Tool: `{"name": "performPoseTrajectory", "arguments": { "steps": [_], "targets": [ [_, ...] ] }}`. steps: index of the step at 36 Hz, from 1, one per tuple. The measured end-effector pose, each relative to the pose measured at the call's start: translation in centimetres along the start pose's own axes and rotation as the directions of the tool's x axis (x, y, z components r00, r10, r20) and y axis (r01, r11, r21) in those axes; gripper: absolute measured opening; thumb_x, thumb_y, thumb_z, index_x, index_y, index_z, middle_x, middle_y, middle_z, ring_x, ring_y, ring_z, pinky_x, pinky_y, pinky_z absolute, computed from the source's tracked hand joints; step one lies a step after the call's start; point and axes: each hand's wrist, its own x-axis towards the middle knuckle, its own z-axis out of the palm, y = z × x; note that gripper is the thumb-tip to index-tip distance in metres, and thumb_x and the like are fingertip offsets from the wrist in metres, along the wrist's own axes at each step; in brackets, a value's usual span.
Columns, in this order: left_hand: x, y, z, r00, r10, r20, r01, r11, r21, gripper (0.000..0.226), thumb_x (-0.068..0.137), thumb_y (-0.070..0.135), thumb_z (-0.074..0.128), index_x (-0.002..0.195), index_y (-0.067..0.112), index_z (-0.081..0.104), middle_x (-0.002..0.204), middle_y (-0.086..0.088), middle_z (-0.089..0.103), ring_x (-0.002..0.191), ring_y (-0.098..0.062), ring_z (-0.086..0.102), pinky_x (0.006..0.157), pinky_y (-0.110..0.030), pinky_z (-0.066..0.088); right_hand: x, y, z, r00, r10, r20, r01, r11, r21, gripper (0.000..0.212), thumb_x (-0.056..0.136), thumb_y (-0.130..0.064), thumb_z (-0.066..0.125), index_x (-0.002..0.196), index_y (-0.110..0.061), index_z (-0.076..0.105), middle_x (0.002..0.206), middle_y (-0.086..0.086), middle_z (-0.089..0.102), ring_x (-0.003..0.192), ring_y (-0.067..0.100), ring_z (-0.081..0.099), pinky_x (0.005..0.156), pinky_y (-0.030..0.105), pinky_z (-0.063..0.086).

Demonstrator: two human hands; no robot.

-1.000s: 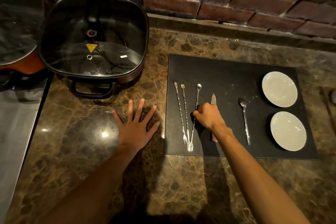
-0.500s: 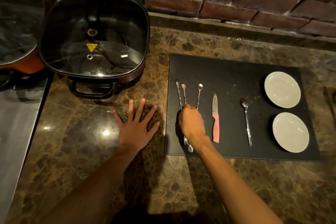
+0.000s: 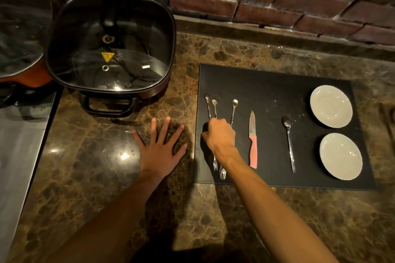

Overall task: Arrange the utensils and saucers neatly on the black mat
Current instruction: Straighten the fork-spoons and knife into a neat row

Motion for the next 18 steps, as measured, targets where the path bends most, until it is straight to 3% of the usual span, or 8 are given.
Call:
{"name": "performPoseTrajectory", "arguments": {
  "steps": [6,10,13,18],
  "targets": [
    [-0.1,0.2,-0.4,1.0,-0.01,0.012,0.01,1.0,-0.011,0.063,0.098,0.074,0.011,0.158,0.055,0.006,0.173,0.004,0.008,0.159,-0.034,0.002,0.112,-0.081,-0.001,0.0,0.1,0.6,0.995,0.076,0.058,-0.085,0.981,0.177,0.034,0.08,-0.034,0.069,0.097,-0.004,0.067,0.098,0.017,0.067,0.09,0.038,0.067,0.077,0.044,0.058],
    [-0.2,0.3,-0.6,1.0,-0.007,0.02,0.007,1.0,-0.016,0.063,0.098,0.074,0.01,0.158,0.054,0.006,0.173,0.004,0.007,0.159,-0.035,0.002,0.112,-0.082,0.0,0.0,-0.1,1.3,0.973,0.129,0.193,-0.203,0.875,0.44,0.031,0.075,-0.034,0.07,0.072,-0.003,0.07,0.068,0.013,0.07,0.066,0.024,0.07,0.064,0.035,0.058],
    [-0.2,0.3,-0.7,1.0,-0.003,0.022,0.003,1.0,-0.018,0.064,0.098,0.073,0.01,0.158,0.053,0.008,0.173,0.004,0.007,0.159,-0.035,0.002,0.112,-0.082,0.001,-0.1,0.1,1.9,0.962,0.161,0.221,-0.257,0.811,0.525,0.031,0.074,-0.033,0.068,0.055,-0.008,0.068,0.044,0.004,0.065,0.051,0.005,0.065,0.057,0.024,0.048],
    [-0.2,0.3,-0.7,1.0,0.0,0.018,0.001,1.0,-0.022,0.063,0.099,0.072,0.014,0.159,0.053,0.011,0.173,0.003,0.009,0.159,-0.034,0.003,0.112,-0.082,0.002,-0.3,0.4,2.1,0.951,0.176,0.254,-0.297,0.748,0.593,0.027,0.074,-0.037,0.063,0.057,-0.015,0.06,0.047,0.004,0.067,0.053,0.008,0.067,0.061,0.027,0.049]
  ]
}}
